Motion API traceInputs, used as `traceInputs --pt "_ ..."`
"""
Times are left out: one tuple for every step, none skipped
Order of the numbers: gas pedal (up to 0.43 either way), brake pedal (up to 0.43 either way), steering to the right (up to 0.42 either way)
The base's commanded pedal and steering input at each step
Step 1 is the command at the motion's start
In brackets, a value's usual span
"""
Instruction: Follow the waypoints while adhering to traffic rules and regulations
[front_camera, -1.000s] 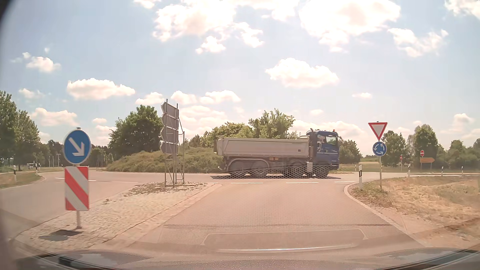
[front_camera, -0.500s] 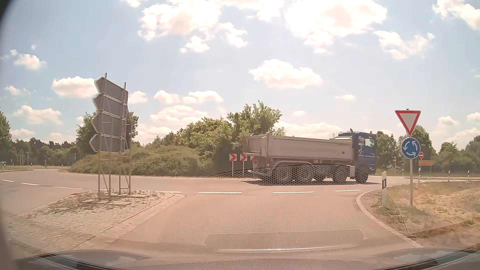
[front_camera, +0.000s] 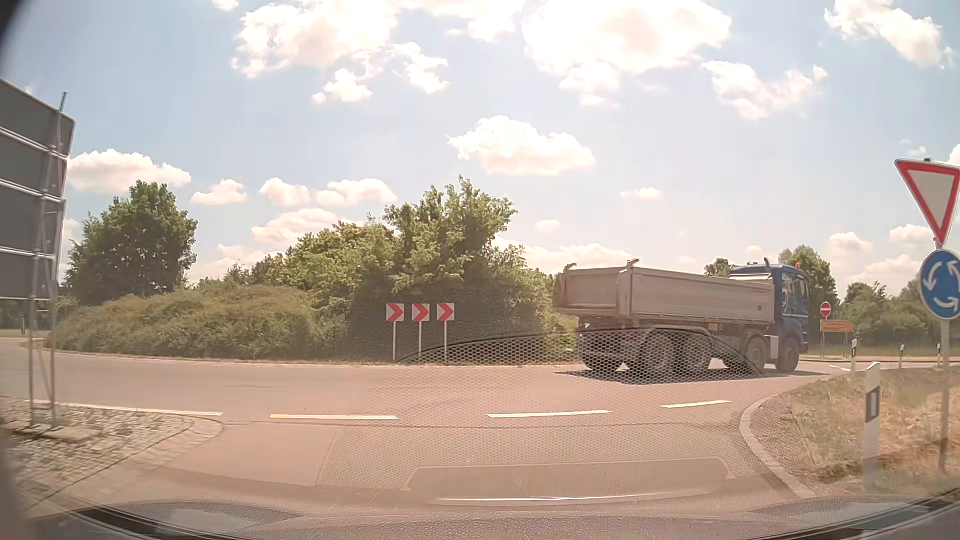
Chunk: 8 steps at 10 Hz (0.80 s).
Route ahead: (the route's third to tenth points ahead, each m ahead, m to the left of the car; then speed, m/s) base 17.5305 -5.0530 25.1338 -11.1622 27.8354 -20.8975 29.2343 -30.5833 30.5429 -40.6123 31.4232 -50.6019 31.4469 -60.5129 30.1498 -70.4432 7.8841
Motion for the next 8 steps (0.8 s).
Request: traceInputs --pt "0.079 0.012 0.117" --pt "0.079 0.012 0.123" --pt "0.087 0.012 0.131" --pt "0.087 0.012 0.140" --pt "0.087 0.012 0.147" --pt "0.087 0.012 0.158" --pt "0.098 0.012 0.169" --pt "0.110 0.012 0.178"
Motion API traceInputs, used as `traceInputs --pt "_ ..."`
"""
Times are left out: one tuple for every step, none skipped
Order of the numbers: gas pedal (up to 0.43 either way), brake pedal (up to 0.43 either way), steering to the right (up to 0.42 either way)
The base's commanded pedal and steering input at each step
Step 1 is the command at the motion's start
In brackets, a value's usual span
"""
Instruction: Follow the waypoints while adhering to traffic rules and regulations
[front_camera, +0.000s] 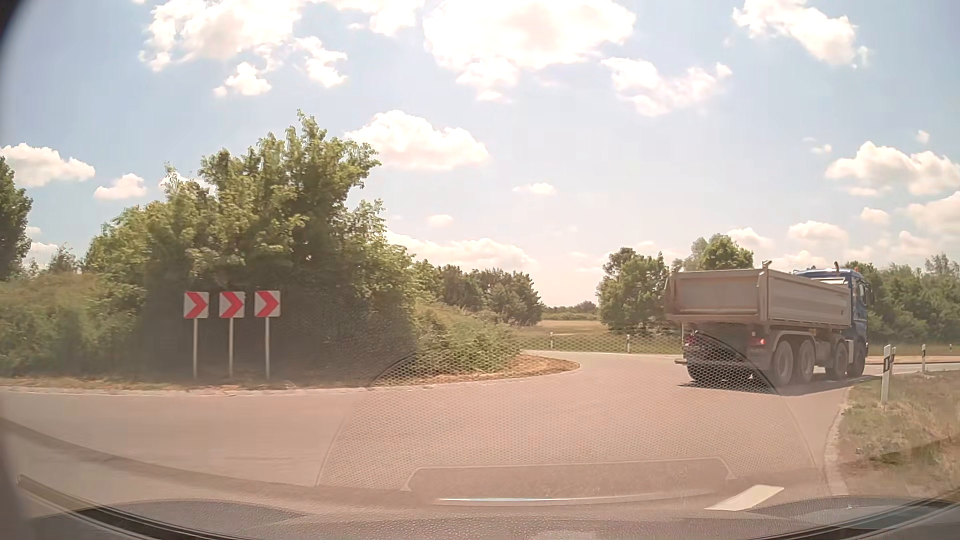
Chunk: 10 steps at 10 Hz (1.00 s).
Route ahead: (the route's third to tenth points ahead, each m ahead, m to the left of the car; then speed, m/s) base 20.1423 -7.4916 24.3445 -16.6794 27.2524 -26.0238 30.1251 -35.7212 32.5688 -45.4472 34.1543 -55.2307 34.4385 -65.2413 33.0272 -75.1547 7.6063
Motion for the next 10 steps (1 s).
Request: traceInputs --pt "0.118 0.012 0.187" --pt "0.118 0.012 0.192" --pt "0.118 0.012 0.195" --pt "0.138 0.012 0.197" --pt "0.138 0.012 0.198" --pt "0.150 0.012 0.198" --pt "0.150 0.012 0.198" --pt "0.150 0.012 0.198" --pt "0.150 0.012 0.196" --pt "0.157 0.012 0.192"
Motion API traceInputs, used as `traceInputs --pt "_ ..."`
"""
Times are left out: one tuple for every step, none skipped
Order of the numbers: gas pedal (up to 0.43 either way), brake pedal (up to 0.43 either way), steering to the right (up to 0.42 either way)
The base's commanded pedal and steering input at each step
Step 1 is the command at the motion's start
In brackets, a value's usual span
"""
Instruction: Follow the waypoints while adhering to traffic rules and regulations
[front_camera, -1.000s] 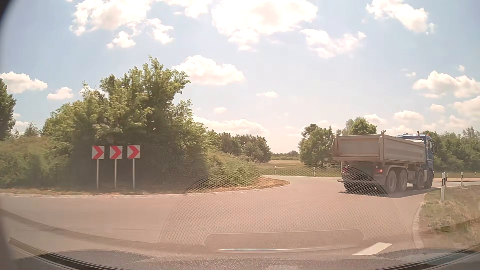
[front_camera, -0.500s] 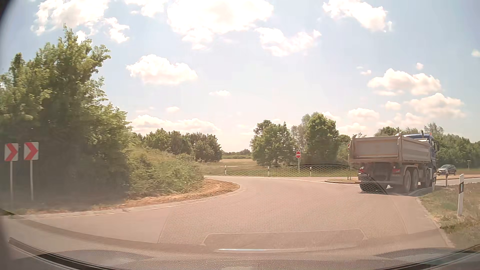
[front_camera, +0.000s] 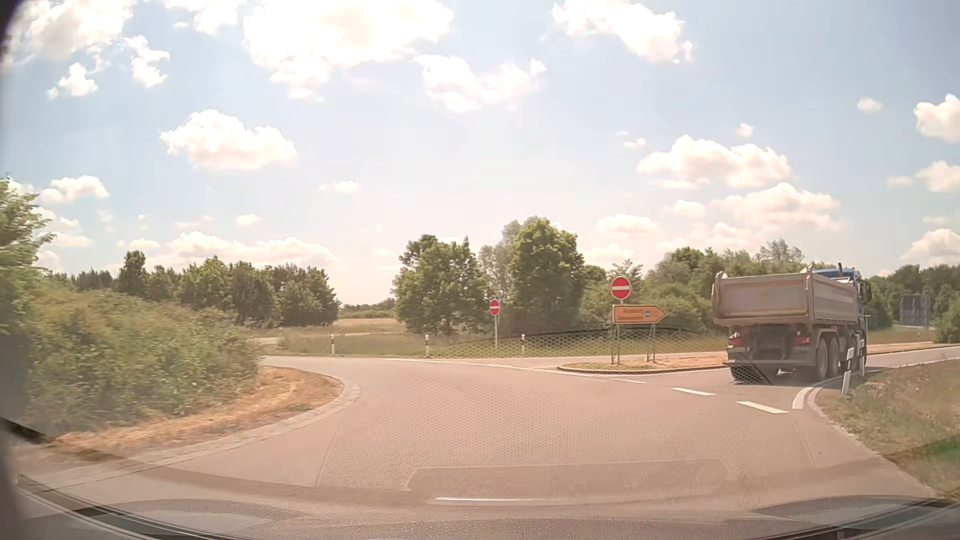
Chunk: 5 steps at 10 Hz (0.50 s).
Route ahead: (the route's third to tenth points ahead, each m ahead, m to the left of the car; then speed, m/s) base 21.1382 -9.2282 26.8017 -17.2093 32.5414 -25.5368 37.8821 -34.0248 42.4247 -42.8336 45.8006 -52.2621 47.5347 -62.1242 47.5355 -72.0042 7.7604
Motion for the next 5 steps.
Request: traceInputs --pt "0.177 0.012 0.186" --pt "0.197 0.012 0.183" --pt "0.197 0.012 0.183" --pt "0.197 0.012 0.184" --pt "0.197 0.012 0.183"
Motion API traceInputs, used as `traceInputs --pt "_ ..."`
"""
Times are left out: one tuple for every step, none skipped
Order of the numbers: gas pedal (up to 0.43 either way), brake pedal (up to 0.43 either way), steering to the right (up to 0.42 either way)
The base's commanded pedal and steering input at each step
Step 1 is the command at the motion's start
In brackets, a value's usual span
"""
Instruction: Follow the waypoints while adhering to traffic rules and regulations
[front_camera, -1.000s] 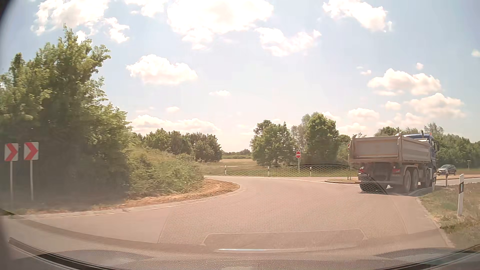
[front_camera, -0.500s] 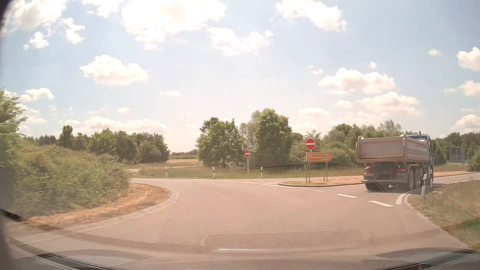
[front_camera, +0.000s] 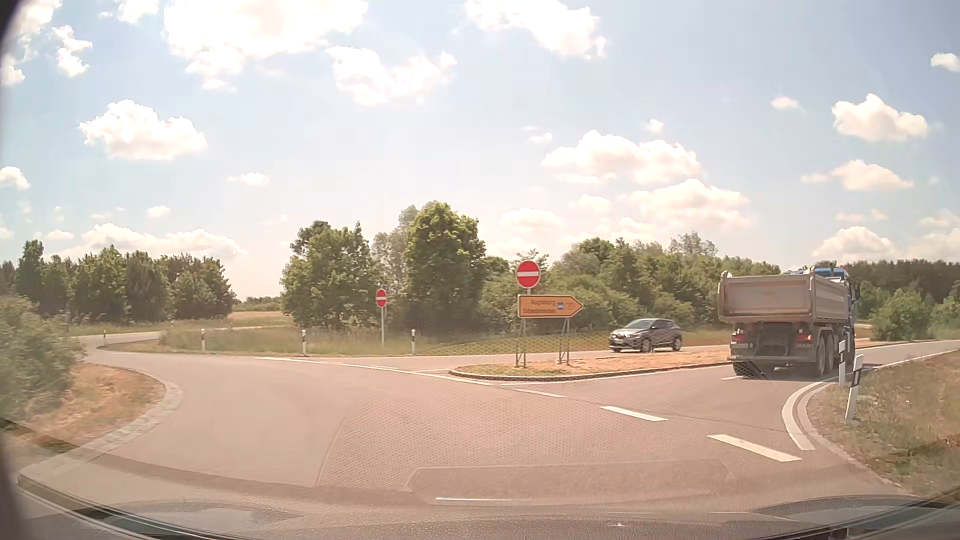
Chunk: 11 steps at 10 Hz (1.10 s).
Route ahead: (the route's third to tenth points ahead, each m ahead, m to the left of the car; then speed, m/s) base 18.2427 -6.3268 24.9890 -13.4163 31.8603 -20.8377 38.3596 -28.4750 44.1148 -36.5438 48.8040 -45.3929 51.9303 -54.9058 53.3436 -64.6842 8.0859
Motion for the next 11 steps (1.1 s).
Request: traceInputs --pt "0.197 0.012 0.183" --pt "0.197 0.012 0.182" --pt "0.197 0.012 0.180" --pt "0.197 0.012 0.179" --pt "0.197 0.012 0.177" --pt "0.197 0.012 0.176" --pt "0.197 0.012 0.176" --pt "0.197 0.012 0.176" --pt "0.197 0.012 0.176" --pt "0.197 0.012 0.174" --pt "0.197 0.012 0.172"
